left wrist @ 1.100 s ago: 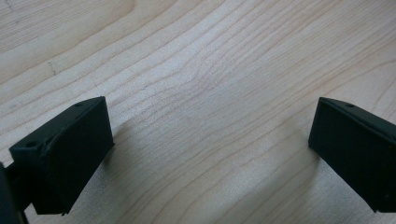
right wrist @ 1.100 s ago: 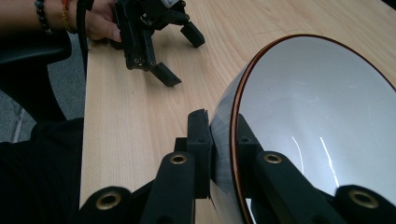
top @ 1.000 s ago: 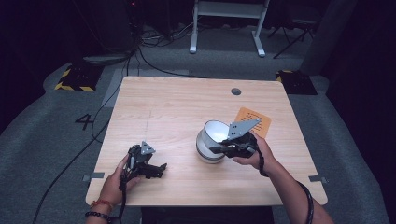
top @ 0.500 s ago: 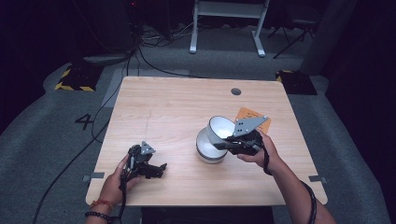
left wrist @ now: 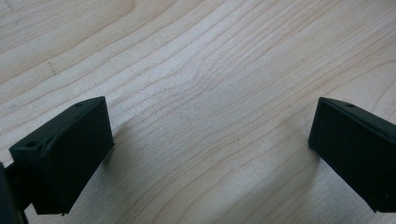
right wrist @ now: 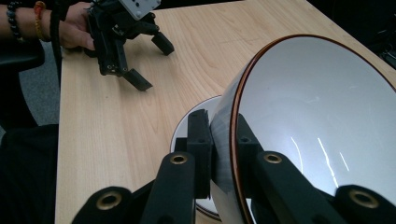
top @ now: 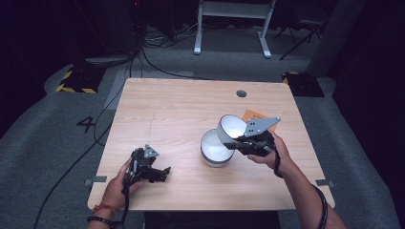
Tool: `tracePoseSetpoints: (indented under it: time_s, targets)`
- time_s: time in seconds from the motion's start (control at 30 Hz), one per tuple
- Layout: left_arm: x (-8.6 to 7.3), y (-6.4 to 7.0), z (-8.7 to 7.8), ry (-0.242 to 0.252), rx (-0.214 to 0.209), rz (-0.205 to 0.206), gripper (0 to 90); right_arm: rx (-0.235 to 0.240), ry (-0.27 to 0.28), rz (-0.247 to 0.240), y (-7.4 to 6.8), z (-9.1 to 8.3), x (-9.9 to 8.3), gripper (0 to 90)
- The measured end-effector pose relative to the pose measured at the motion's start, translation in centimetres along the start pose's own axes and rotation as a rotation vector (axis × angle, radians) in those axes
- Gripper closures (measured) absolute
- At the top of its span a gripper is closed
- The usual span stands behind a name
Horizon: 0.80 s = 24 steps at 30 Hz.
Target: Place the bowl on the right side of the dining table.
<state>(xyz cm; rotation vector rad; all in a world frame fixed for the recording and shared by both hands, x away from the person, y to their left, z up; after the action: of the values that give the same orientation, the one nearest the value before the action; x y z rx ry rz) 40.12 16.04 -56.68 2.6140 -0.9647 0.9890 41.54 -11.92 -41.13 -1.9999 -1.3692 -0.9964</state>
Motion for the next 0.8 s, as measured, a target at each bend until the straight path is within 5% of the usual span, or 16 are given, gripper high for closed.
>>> tracePoseSetpoints:
  time_s: [0.8]
  targets:
    - [0.0, 0.0, 0.0, 0.0, -0.001, 0.0, 0.0, -0.056, -0.003, 0.008, 1.8, -1.3, -0.4, 82.3]
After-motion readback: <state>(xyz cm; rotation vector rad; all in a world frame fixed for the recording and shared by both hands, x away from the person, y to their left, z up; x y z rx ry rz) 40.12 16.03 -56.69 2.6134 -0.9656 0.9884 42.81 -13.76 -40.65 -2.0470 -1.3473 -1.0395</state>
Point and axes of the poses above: each handheld gripper's, and its own axes: z roughly forward along the jaws, x roughly out of its top, y roughly to its right, the point moved 8 cm from there along z, roughly forward along the jaws, and after that the axes turned 6 degrees about z, right-handed, at the moved point
